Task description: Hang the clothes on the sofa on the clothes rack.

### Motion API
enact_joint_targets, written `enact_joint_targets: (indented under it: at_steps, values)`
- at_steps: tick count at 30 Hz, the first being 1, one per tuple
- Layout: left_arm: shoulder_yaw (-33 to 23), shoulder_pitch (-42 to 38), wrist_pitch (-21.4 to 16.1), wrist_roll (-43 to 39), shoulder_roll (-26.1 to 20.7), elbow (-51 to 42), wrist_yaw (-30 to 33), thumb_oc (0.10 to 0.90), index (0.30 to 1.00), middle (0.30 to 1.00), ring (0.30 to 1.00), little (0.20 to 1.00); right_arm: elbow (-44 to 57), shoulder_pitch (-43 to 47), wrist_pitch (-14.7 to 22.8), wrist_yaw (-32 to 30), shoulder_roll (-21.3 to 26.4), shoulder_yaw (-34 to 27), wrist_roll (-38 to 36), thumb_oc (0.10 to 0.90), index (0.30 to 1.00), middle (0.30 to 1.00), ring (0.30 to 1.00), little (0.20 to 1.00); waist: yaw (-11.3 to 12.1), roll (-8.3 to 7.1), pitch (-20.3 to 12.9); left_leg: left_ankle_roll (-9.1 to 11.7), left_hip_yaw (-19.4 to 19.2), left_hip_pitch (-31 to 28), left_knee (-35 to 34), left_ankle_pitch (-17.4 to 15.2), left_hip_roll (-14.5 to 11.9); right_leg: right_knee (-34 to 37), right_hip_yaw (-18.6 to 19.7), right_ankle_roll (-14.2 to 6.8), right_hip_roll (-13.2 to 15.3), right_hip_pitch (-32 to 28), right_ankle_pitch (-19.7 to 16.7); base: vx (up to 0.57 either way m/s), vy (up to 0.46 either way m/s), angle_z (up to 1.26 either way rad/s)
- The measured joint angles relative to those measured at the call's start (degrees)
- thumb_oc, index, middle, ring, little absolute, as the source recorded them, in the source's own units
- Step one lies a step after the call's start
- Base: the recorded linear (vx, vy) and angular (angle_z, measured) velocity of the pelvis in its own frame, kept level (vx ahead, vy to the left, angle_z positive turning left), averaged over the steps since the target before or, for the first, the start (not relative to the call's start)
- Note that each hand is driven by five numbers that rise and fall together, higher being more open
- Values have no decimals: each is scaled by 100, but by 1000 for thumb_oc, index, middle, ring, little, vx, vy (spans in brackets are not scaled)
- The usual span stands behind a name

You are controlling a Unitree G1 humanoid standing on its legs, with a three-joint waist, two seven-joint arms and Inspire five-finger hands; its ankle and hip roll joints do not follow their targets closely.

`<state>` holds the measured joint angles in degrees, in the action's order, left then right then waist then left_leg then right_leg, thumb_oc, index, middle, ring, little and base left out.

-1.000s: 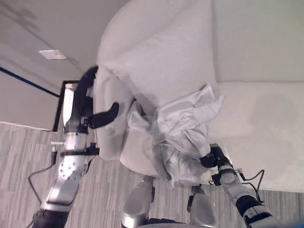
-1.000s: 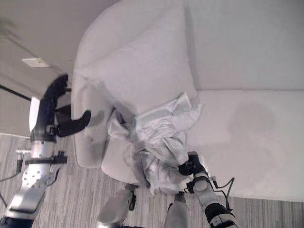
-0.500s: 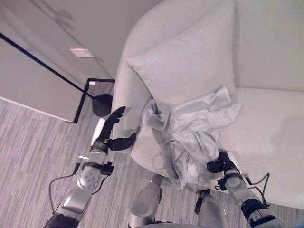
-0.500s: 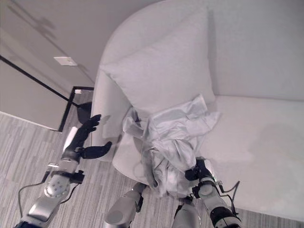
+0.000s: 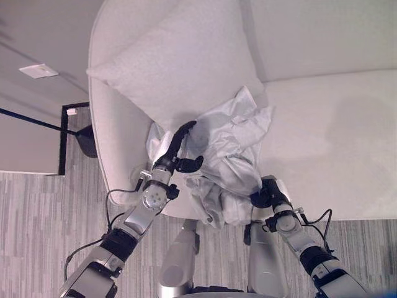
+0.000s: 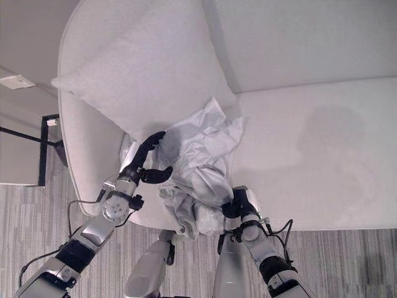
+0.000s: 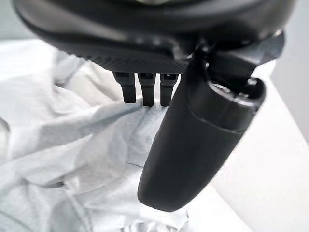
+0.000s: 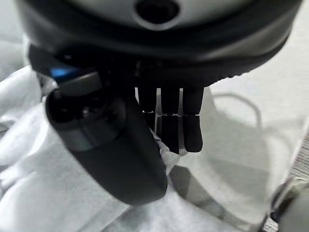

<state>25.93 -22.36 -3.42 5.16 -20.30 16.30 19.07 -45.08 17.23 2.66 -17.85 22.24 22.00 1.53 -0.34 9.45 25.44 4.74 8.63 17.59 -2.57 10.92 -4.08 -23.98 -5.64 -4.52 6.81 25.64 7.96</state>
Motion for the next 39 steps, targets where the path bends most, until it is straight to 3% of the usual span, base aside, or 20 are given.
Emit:
enact_joint_targets:
  at_steps: [5,12,21,27,32,33,34,35,39]
  values:
    - [8,-80,46,-2,69,400,262,800,900,900,900,900,210,17,69,-37,0,21,-14,400,300,300,300,300,-93,-72,83,-117,-130,132,-1,-73,-5,-162,149,17,-31,288,7,5,-9,-13]
    - [-28,-80,123,-2,74,425,477,800,900,900,900,900,484,-67,169,-122,1,25,-17,400,300,300,300,300,-160,-175,295,-101,-196,201,0,-44,-21,-165,197,26,-60,388,5,9,-1,-3]
    - [-656,-96,120,10,5,341,946,800,900,900,900,900,564,-121,250,-145,20,14,-16,400,300,300,300,300,-168,-221,324,-101,-198,318,-5,-44,-32,-123,184,19,-65,478,7,0,0,0]
    - [-609,-455,129,267,-69,601,1139,800,900,900,900,900,977,-122,306,-141,57,75,-14,400,300,300,300,300,-236,-376,418,-98,-199,571,2,-42,-67,-206,188,30,-106,775,-7,1,-2,-1]
    - [-552,-511,112,429,-57,820,1197,800,900,900,900,900,1120,-166,301,-139,61,111,-13,400,300,300,300,300,-297,-417,433,-39,-229,619,-4,-3,-70,-122,204,39,-113,799,-37,6,-3,-2]
    - [-522,-536,91,429,-43,904,1206,707,761,761,761,761,1123,-171,301,-138,61,112,-14,400,300,300,300,300,-300,-424,433,-38,-239,618,-4,-2,-71,-85,209,33,-114,783,-54,0,0,0]
    - [-445,-598,87,431,-45,1024,1207,504,455,455,455,455,1129,-172,298,-139,64,112,-14,400,300,300,300,300,-300,-431,433,-38,-244,616,-4,-2,-70,-44,211,22,-114,763,-71,0,0,0]
    - [-359,-692,78,434,-39,1214,1221,400,300,300,300,300,1154,-174,268,-137,76,115,-13,400,300,300,300,300,-302,-439,437,-38,-249,612,-3,-2,-70,0,211,21,-116,737,-93,0,0,0]
    - [-245,-989,120,445,-51,1763,1147,400,300,300,300,300,1227,-163,251,-191,91,70,-10,400,300,300,300,300,-313,-618,434,-37,-321,606,-6,-2,-65,124,286,-25,-125,716,-181,4,-9,-8]
